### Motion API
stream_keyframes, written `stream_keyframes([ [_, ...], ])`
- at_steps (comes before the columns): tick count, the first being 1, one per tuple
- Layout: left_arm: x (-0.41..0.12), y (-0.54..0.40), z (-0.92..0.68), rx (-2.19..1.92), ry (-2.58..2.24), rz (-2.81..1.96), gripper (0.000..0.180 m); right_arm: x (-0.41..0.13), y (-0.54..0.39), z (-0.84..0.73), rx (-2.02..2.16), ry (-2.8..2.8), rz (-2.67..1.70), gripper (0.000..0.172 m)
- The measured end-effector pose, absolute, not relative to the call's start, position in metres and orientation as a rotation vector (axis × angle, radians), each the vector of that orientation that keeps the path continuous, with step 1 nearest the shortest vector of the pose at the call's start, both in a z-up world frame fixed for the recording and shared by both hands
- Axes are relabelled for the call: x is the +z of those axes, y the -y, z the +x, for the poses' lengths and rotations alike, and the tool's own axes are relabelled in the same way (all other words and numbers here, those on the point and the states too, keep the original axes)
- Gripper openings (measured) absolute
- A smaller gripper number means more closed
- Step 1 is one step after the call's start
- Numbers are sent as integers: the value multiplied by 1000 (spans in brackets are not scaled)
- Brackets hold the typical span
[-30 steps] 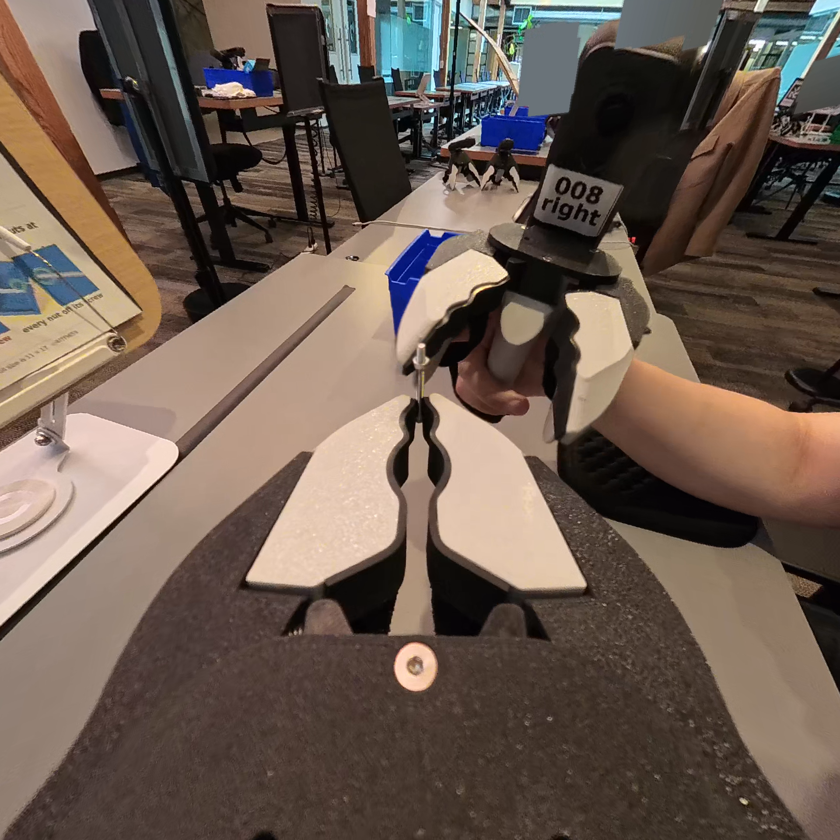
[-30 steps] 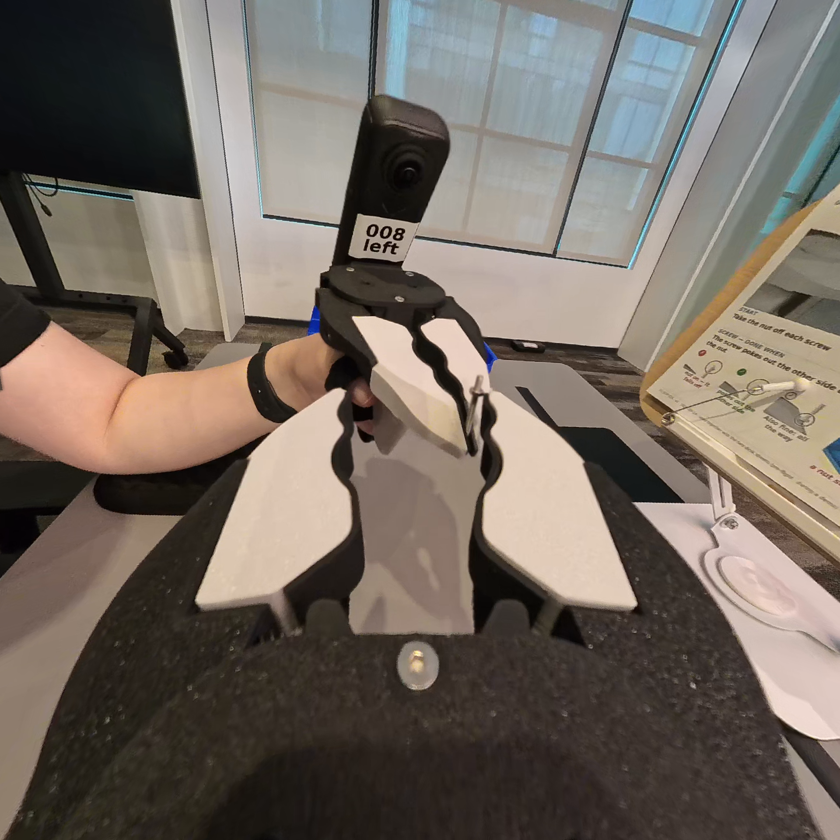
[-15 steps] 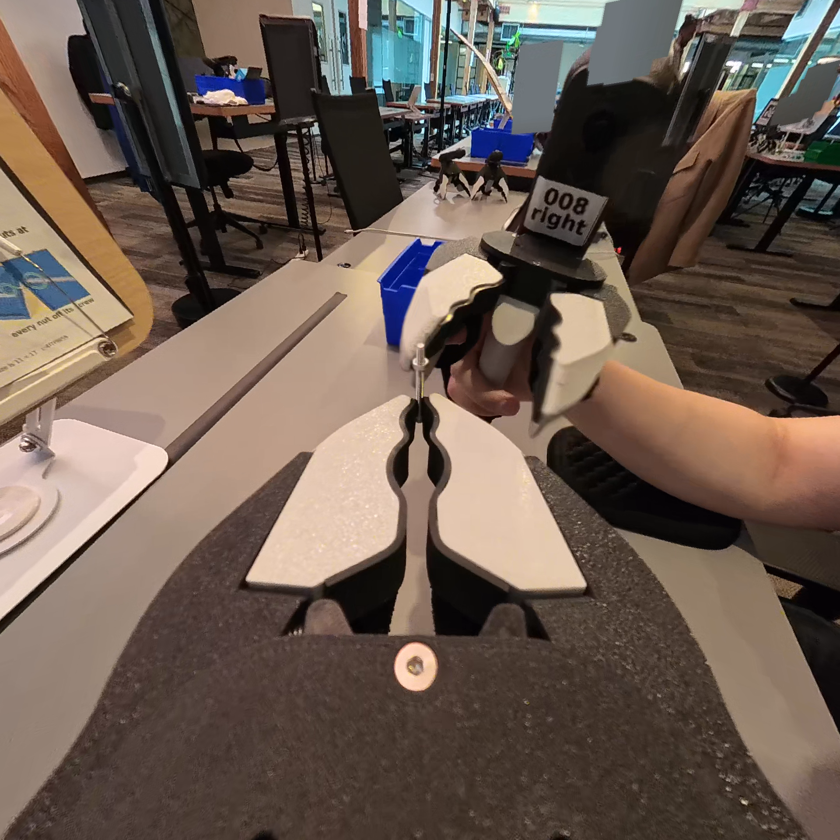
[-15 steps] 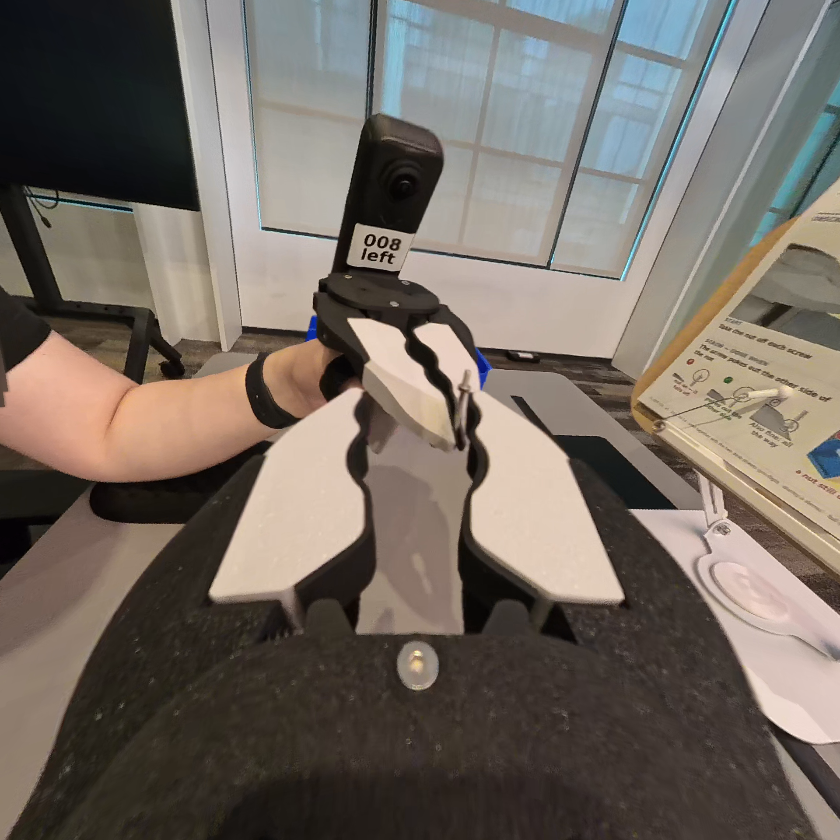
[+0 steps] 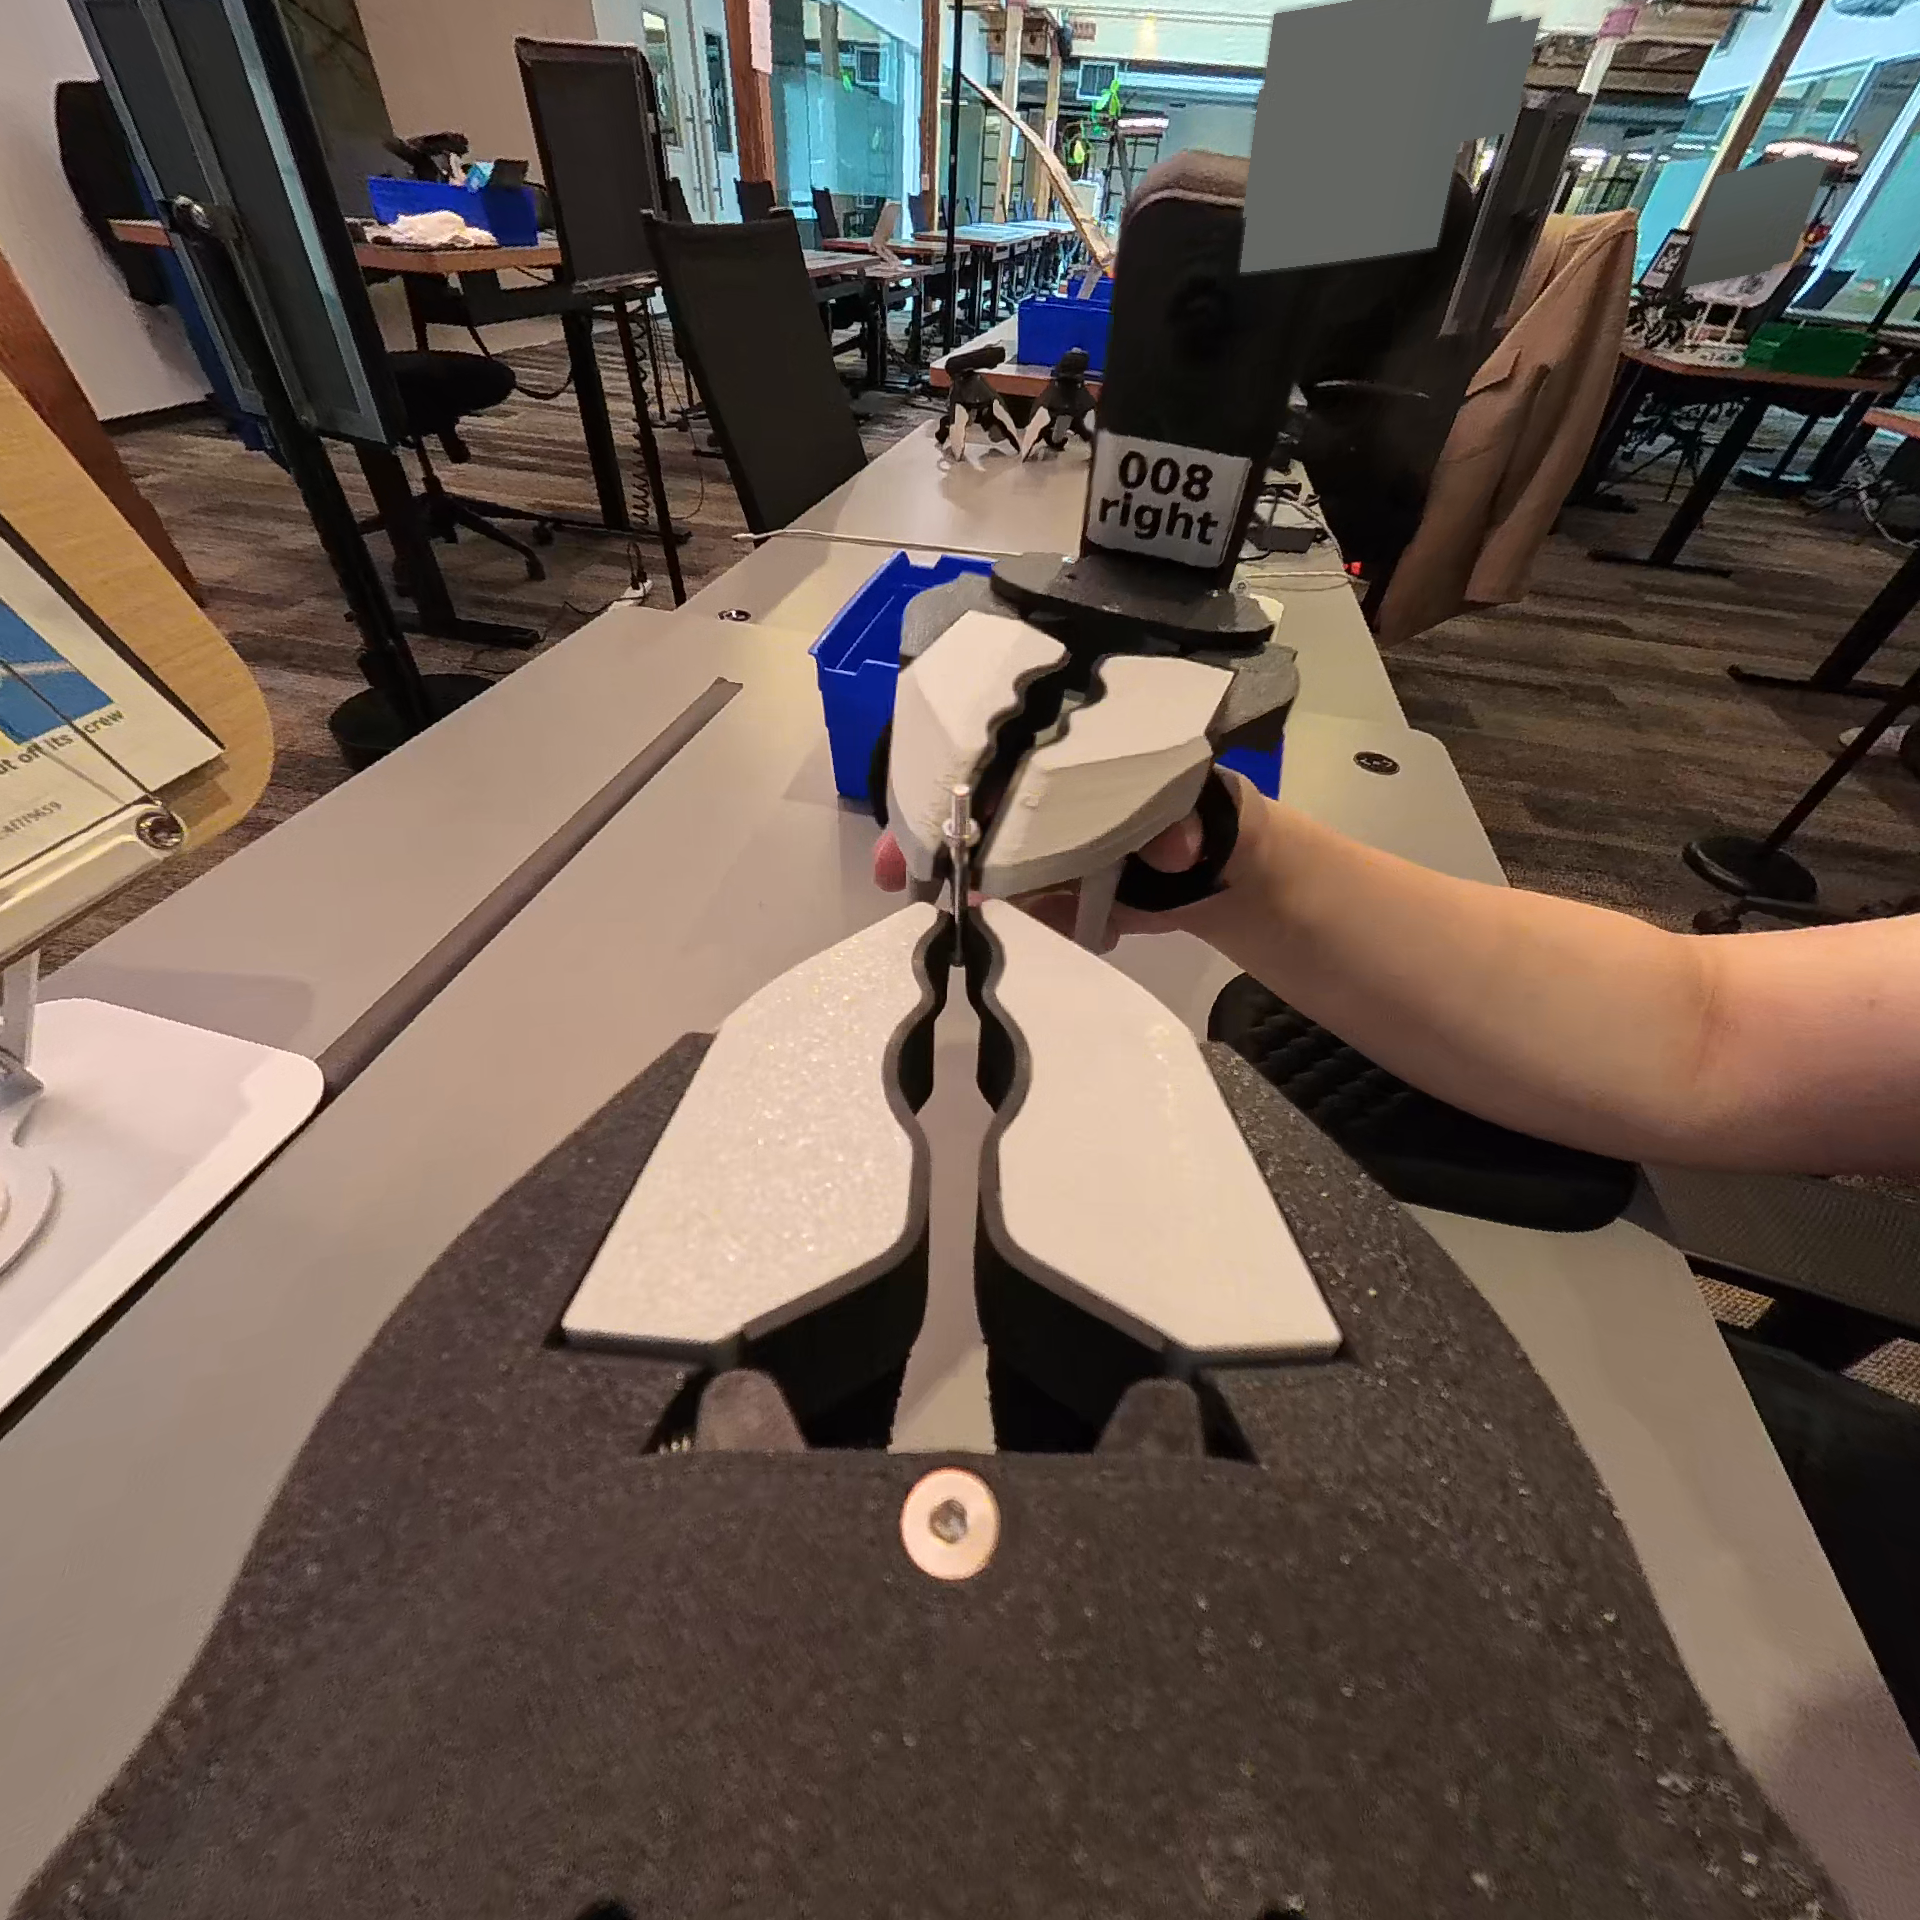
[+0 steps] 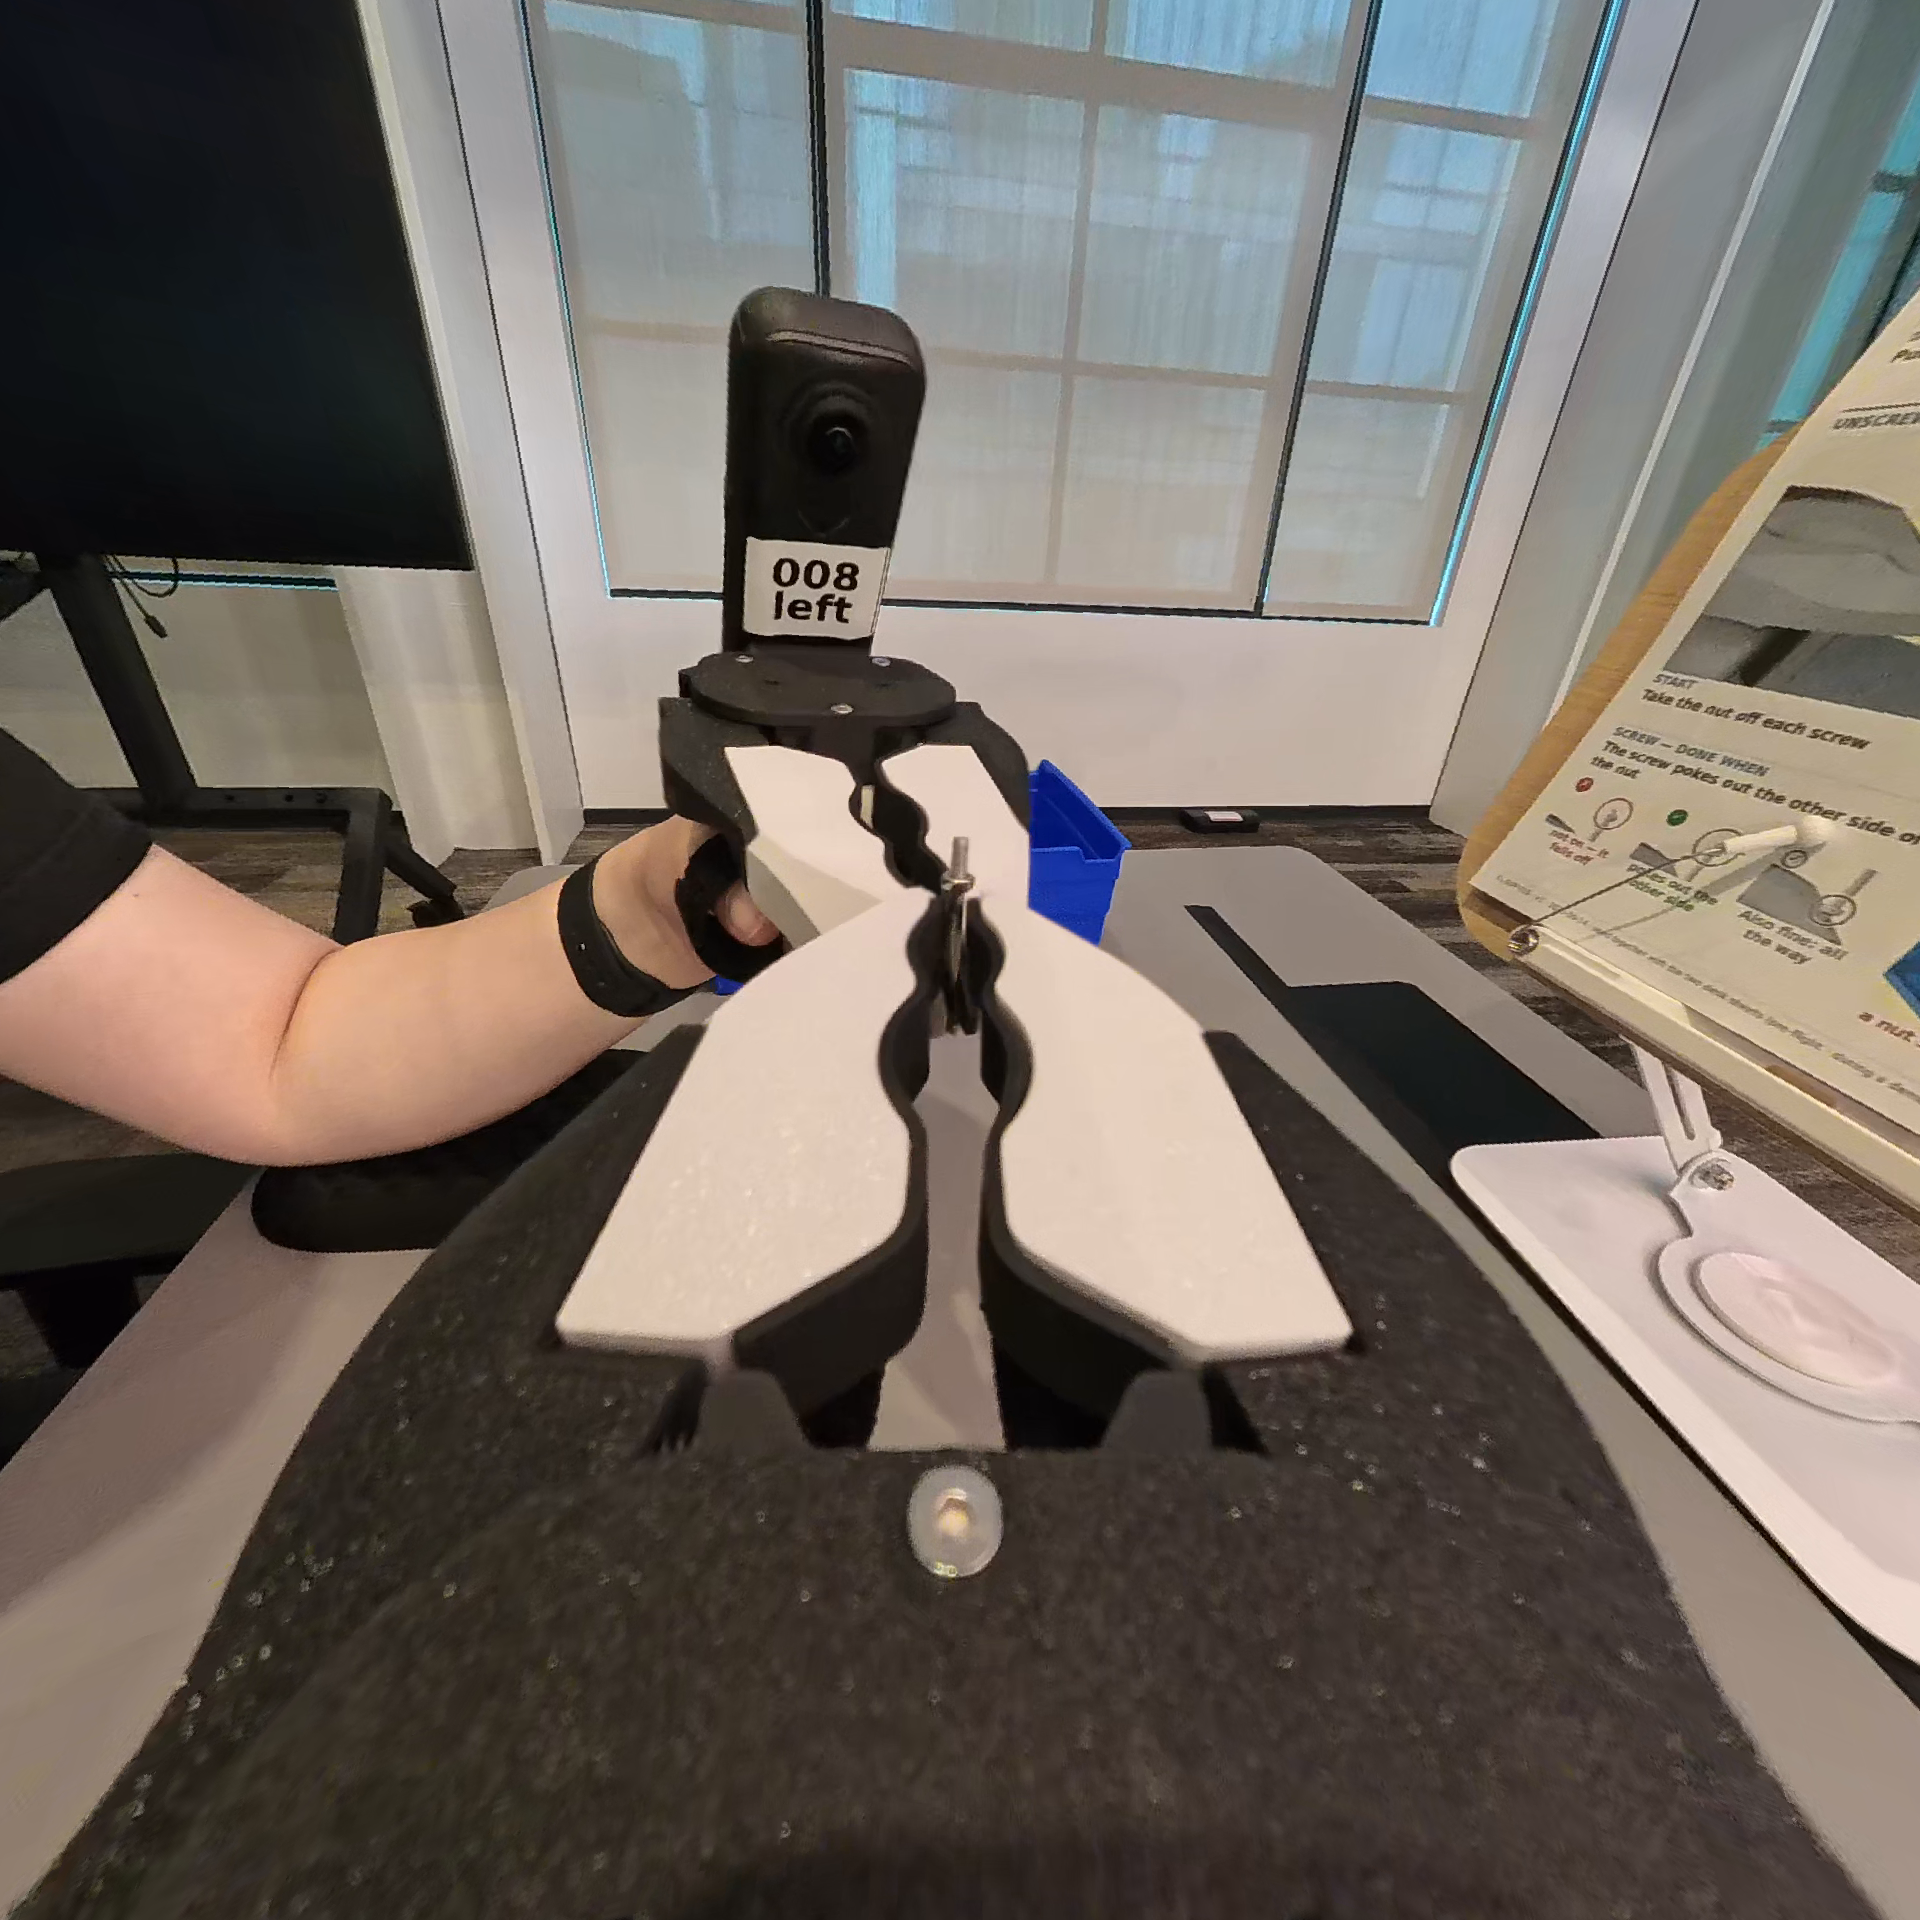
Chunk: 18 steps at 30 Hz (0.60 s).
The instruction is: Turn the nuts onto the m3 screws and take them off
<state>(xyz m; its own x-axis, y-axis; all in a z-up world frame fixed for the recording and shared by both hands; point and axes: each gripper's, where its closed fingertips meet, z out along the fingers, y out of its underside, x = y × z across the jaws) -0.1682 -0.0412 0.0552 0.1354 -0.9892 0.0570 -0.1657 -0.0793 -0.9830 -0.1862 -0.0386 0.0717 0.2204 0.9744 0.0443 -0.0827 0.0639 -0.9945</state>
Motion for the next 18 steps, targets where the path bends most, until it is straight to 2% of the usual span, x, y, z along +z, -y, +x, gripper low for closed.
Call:
stream_keyframes([
  [13,51,43,-167,-1063,-1227,-1449,3,67,38,-185,1191,980,-1207,2],
  [18,44,38,-166,-1026,-1220,-1474,12,60,28,-179,1212,933,-1239,2],
])
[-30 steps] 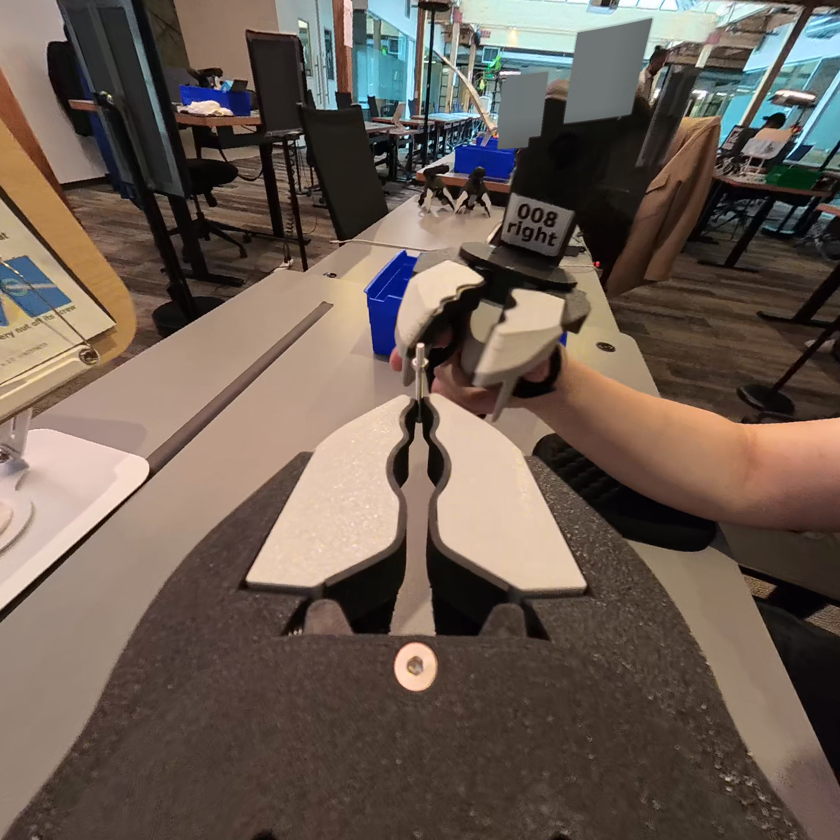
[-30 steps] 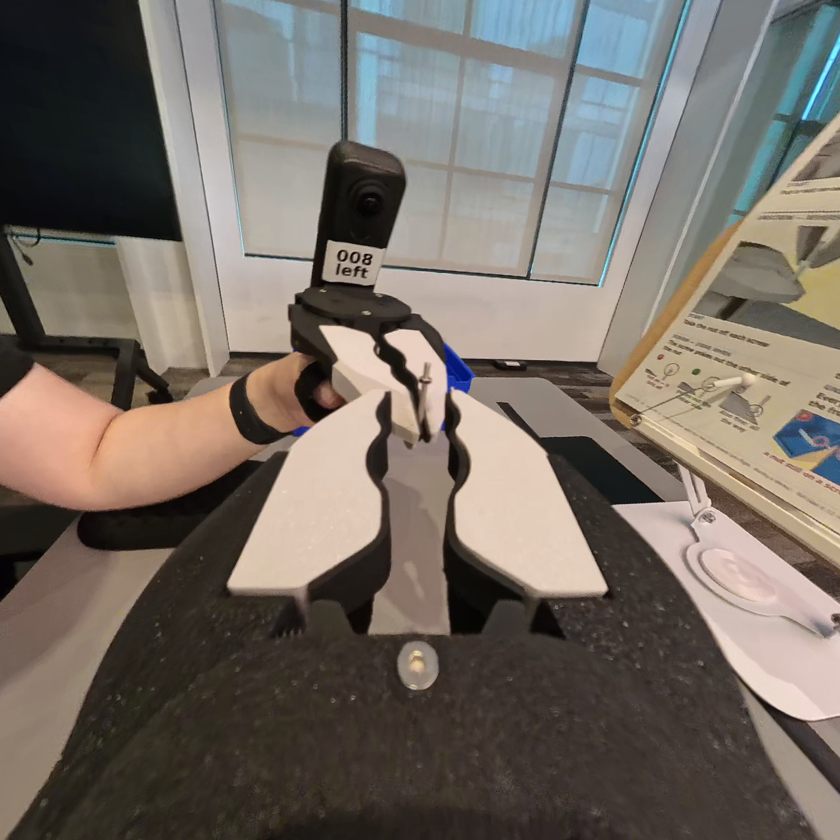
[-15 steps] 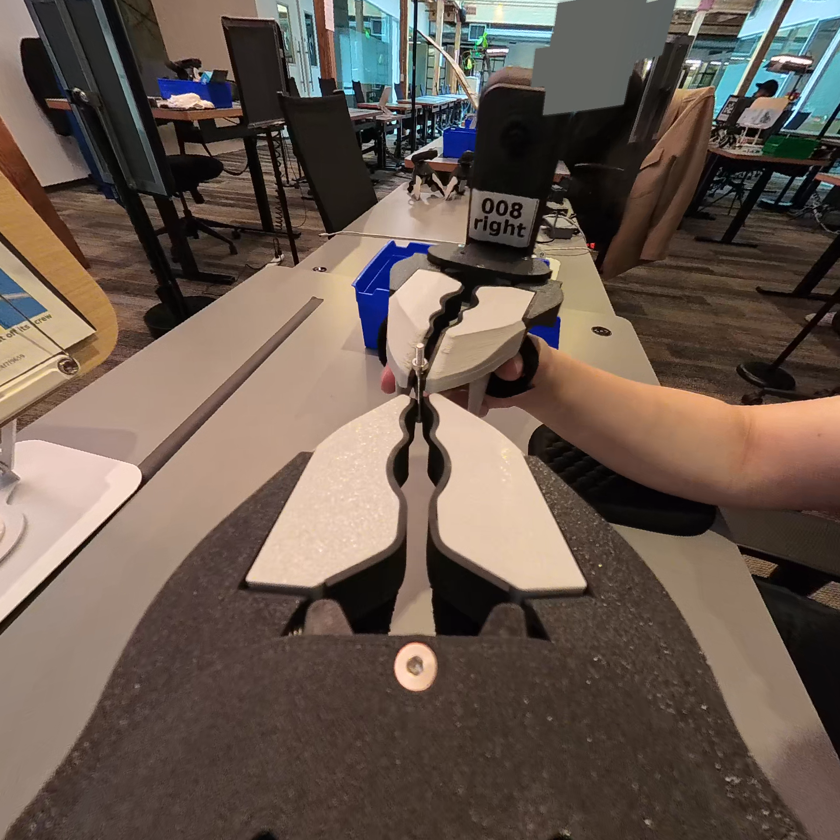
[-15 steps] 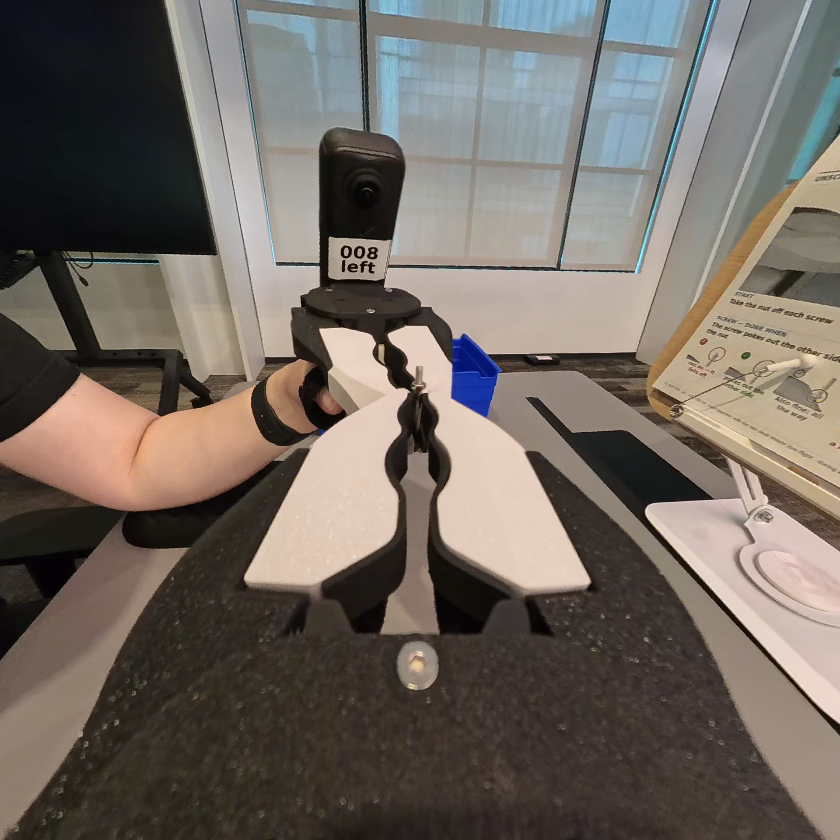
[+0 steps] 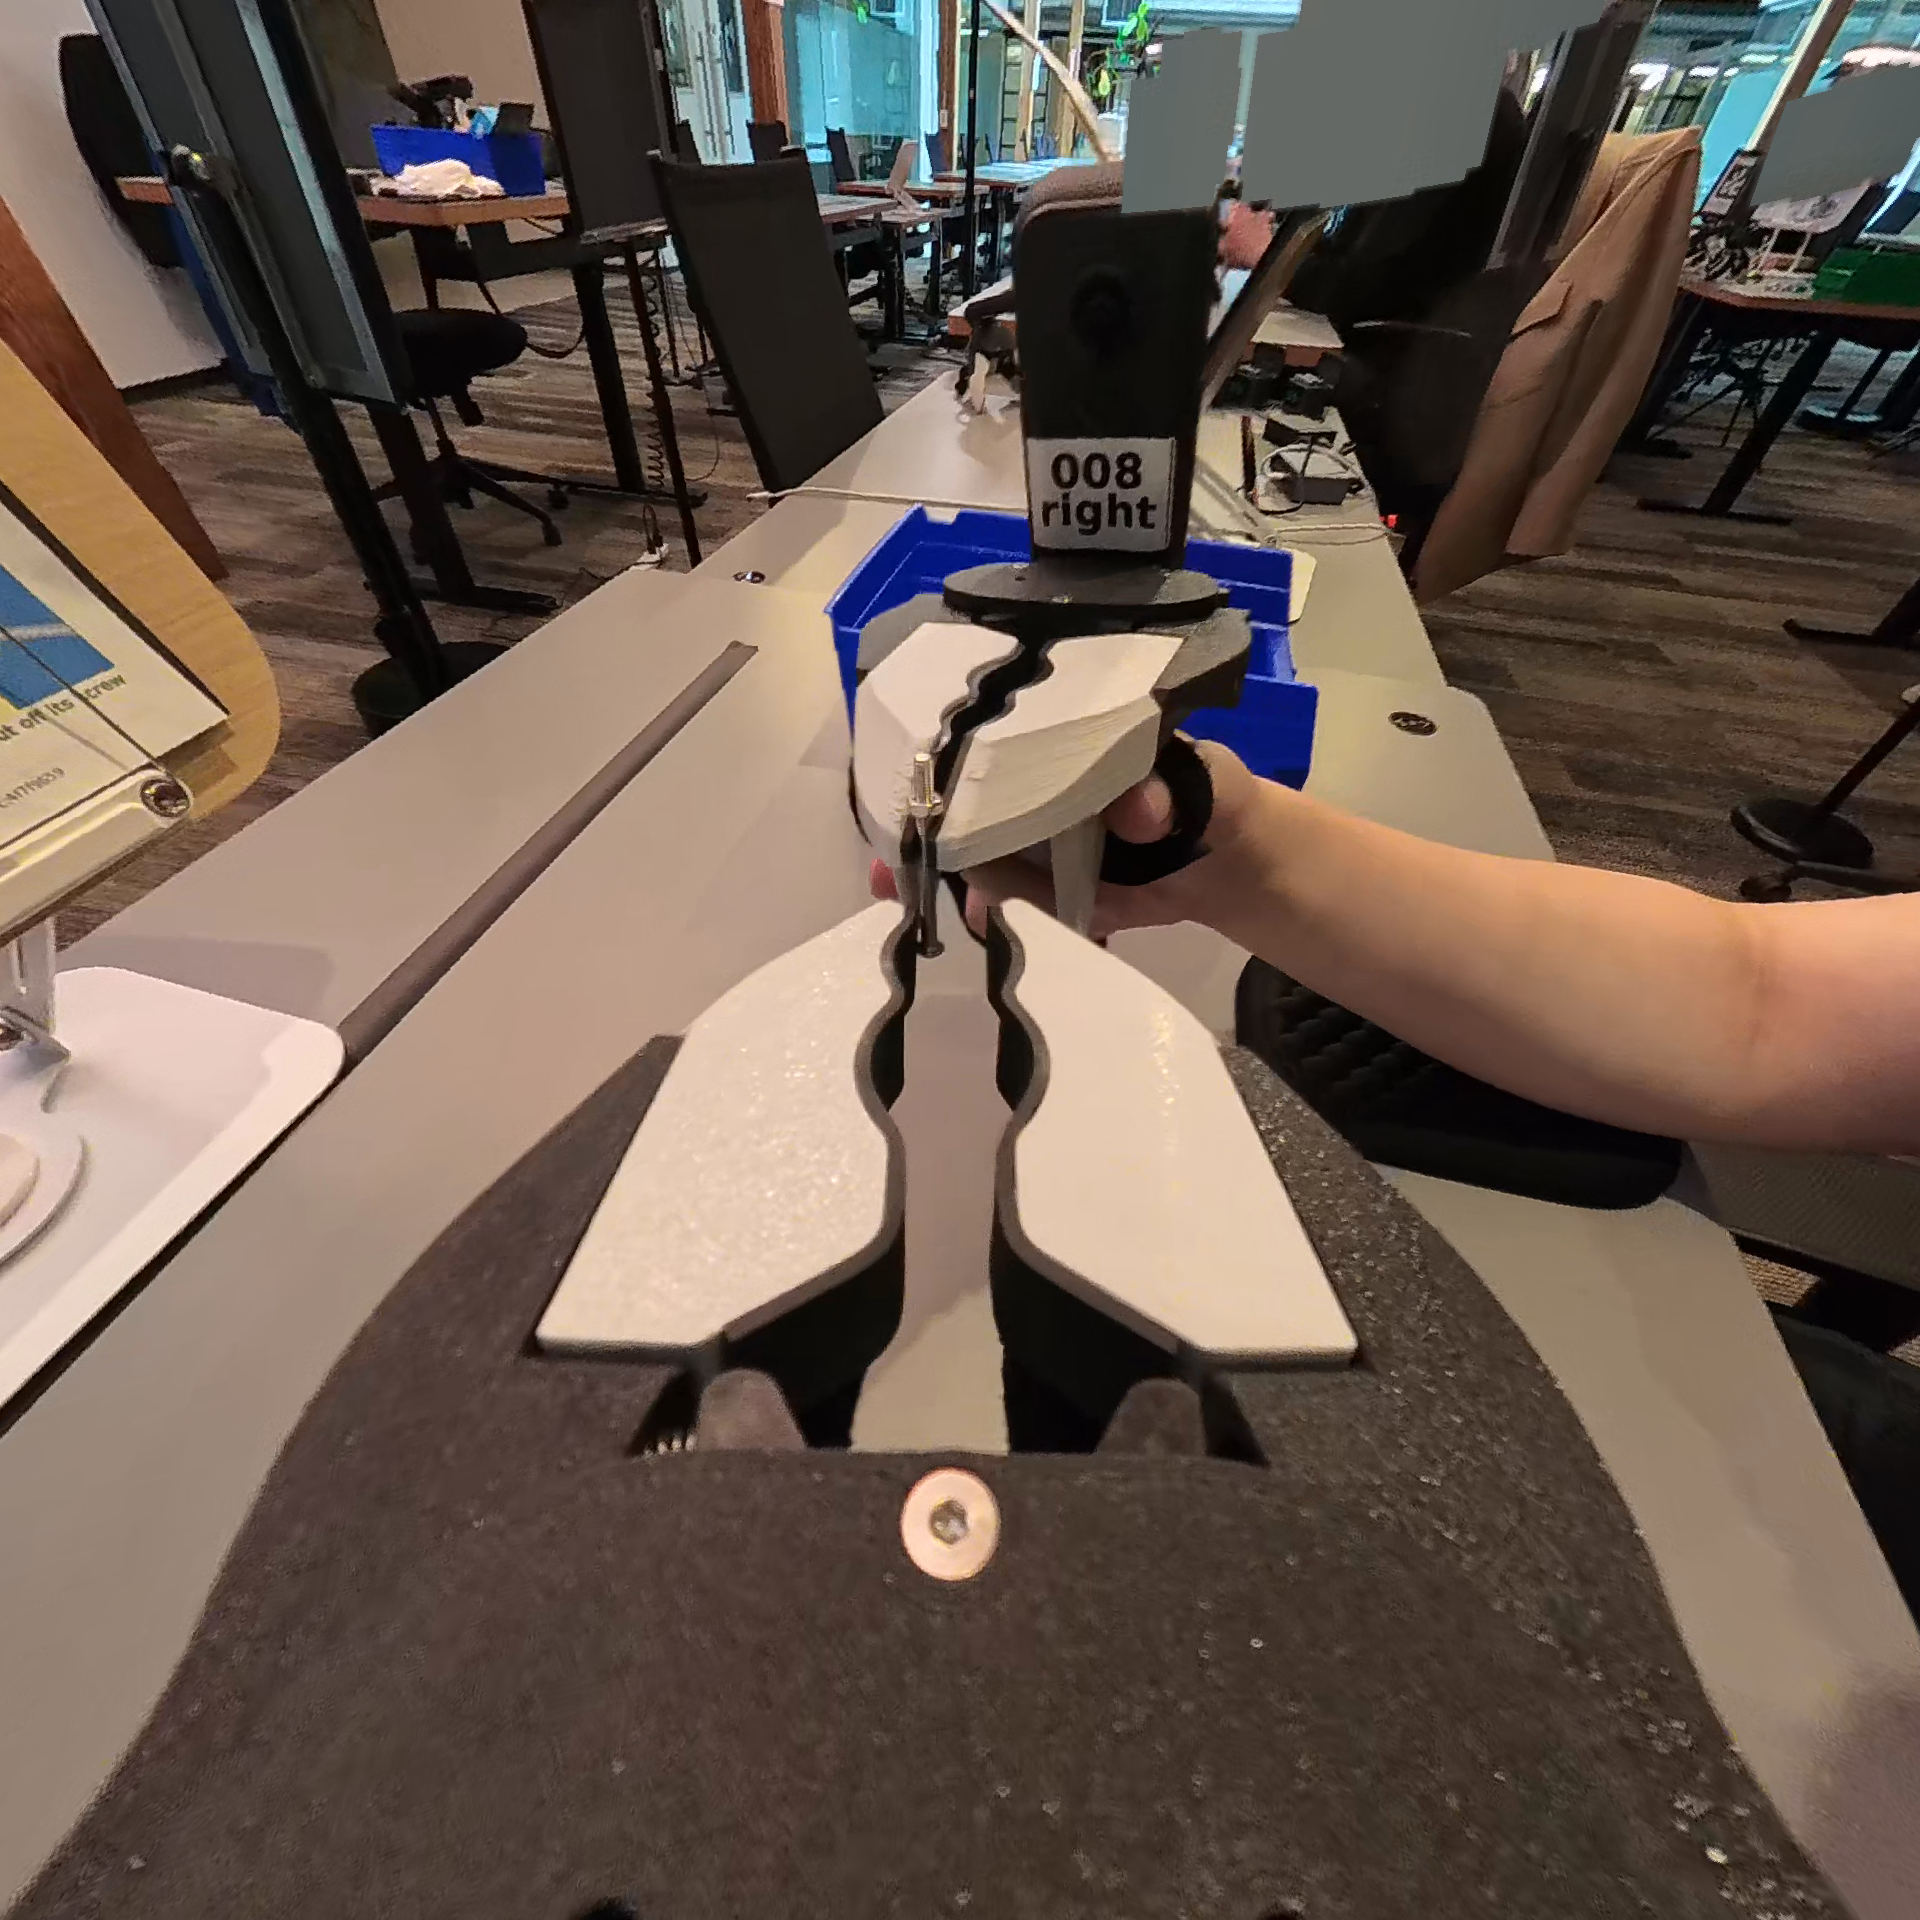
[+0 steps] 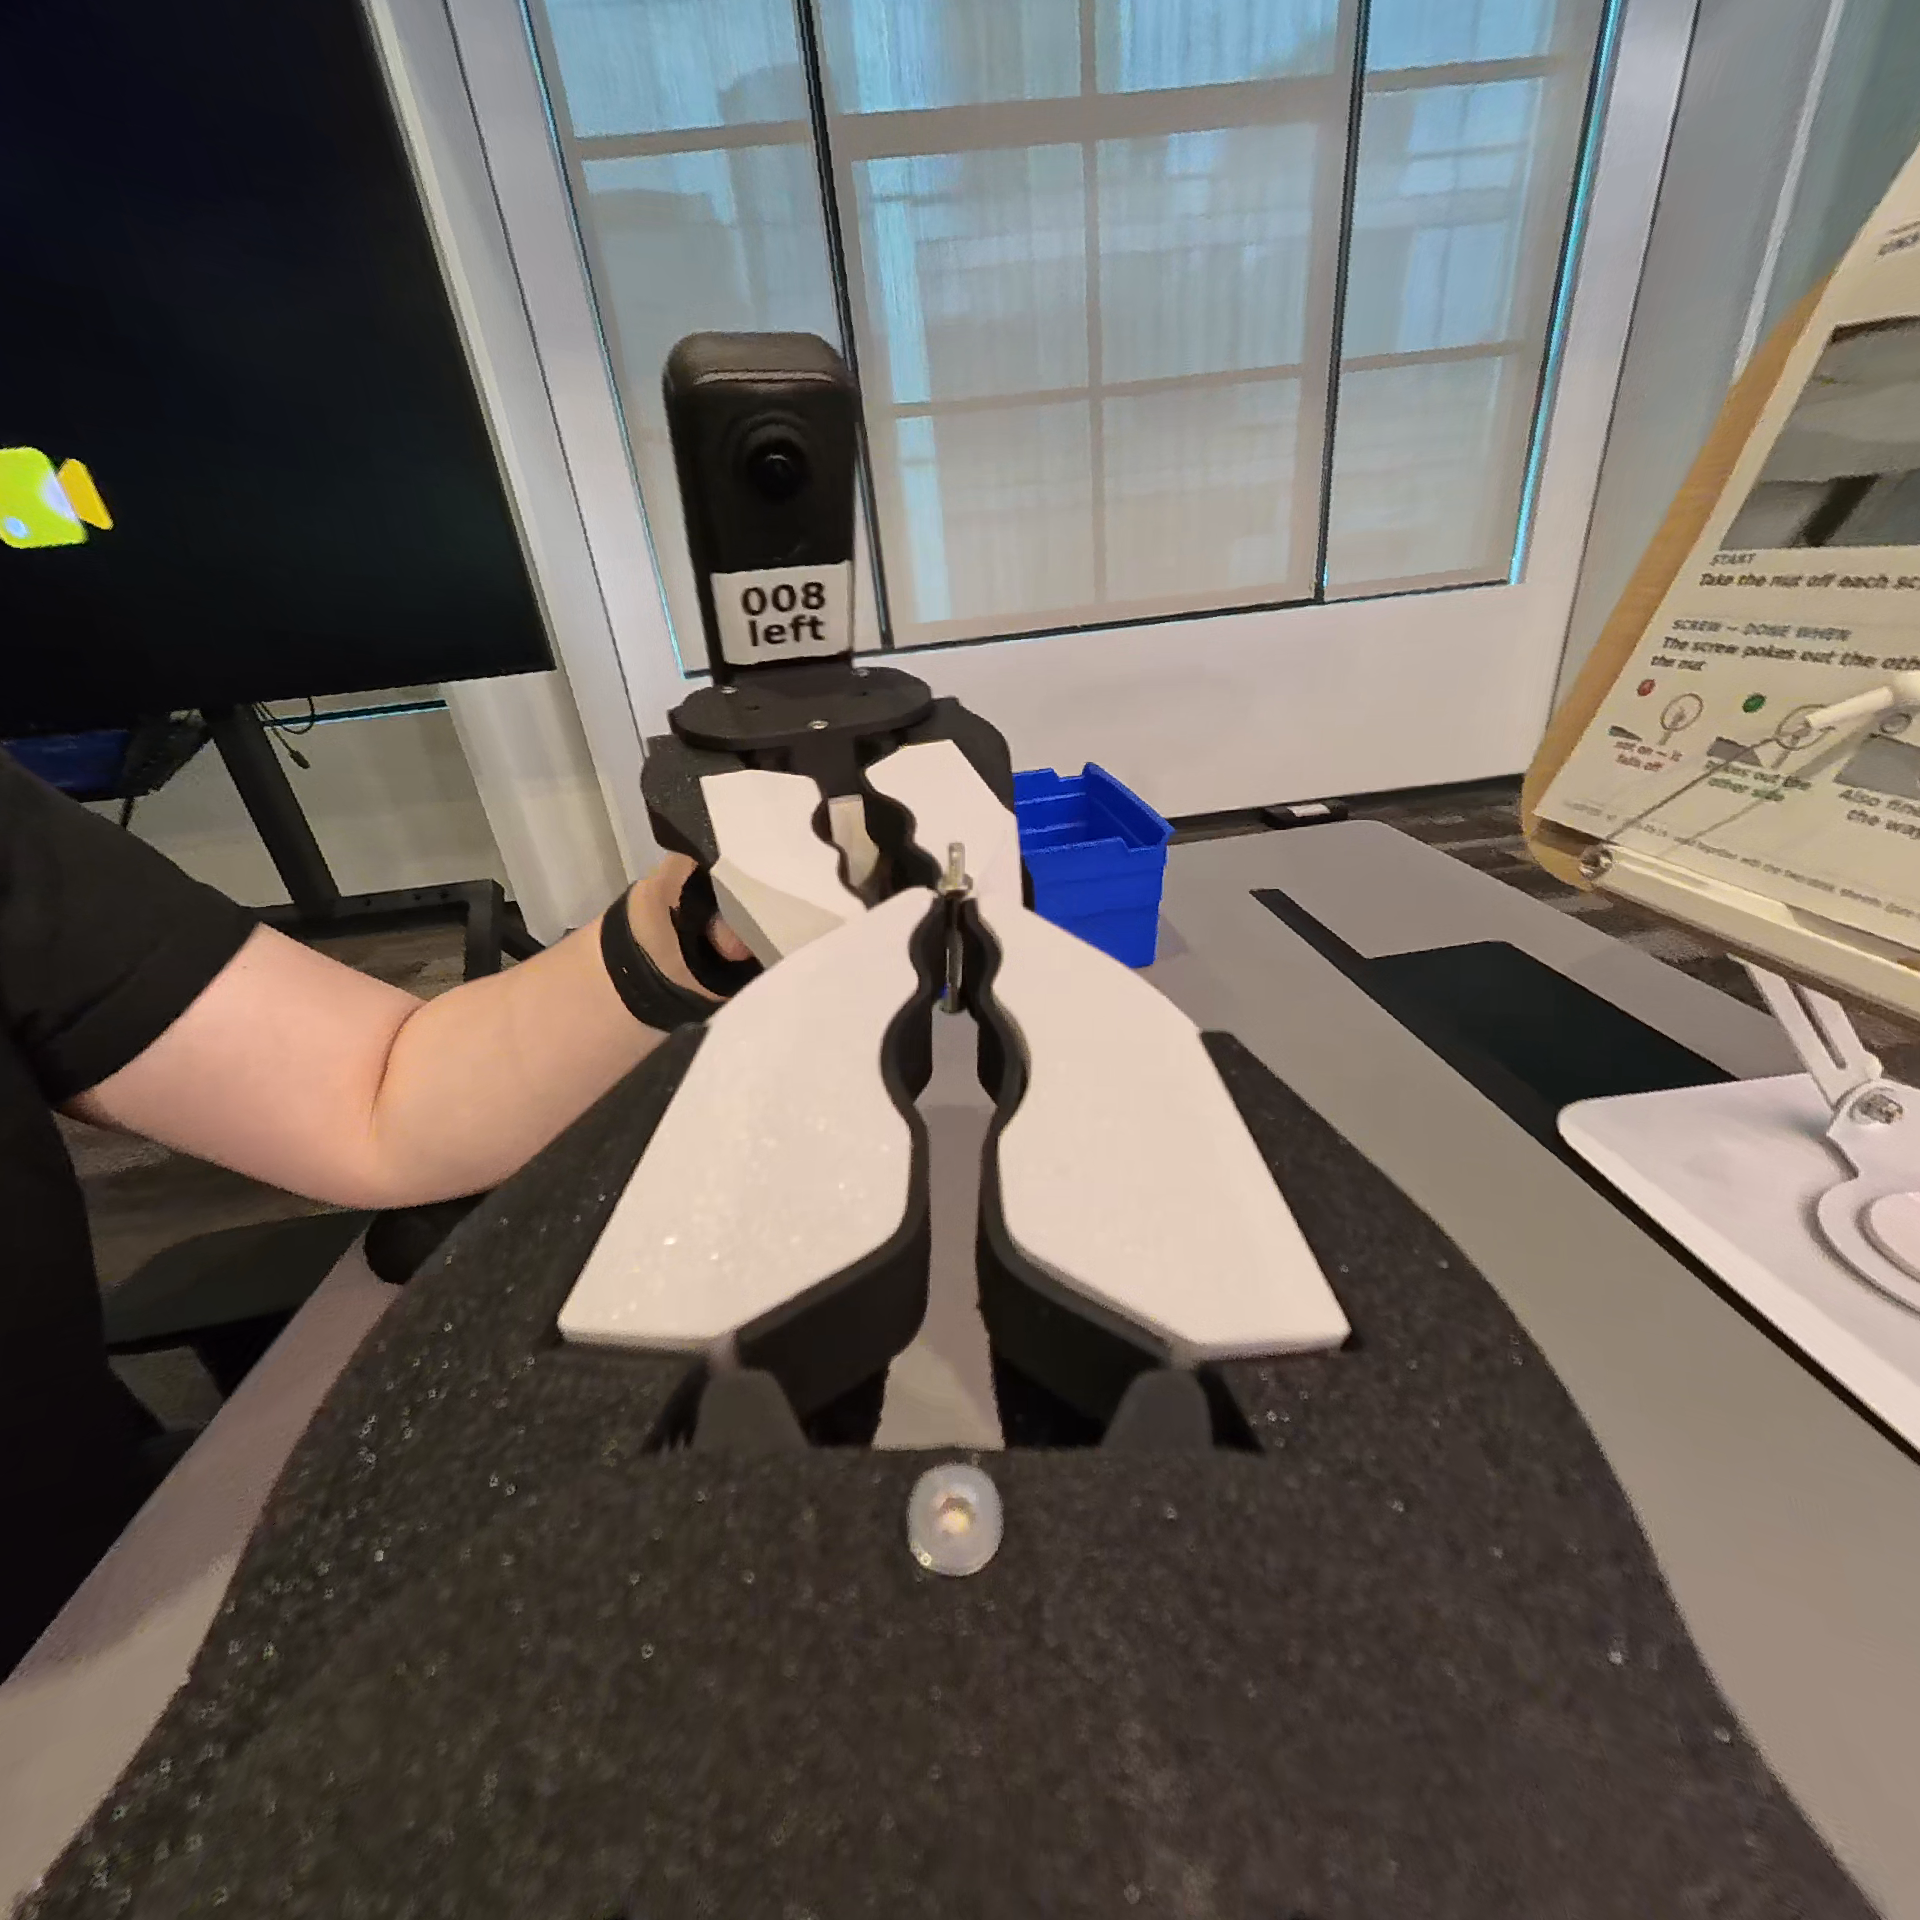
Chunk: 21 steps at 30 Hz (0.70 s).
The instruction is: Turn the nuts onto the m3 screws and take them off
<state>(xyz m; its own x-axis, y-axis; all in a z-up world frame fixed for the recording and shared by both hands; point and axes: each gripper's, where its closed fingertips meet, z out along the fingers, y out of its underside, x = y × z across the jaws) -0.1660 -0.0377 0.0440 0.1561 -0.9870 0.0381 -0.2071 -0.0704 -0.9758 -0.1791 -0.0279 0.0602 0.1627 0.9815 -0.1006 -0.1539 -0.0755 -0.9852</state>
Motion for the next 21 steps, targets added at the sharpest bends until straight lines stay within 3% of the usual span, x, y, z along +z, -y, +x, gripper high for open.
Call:
stream_keyframes([
  [8,38,33,-165,-1050,-1198,-1504,15,54,23,-176,1219,899,-1259,2],
  [14,46,33,-160,-1082,-1144,-1470,4,63,28,-174,1265,876,-1218,2],
  [17,47,37,-158,-1107,-1152,-1458,18,66,28,-173,1264,867,-1207,2],
  [21,40,35,-155,-1021,-1181,-1472,24,74,29,-167,1294,839,-1180,2],
])
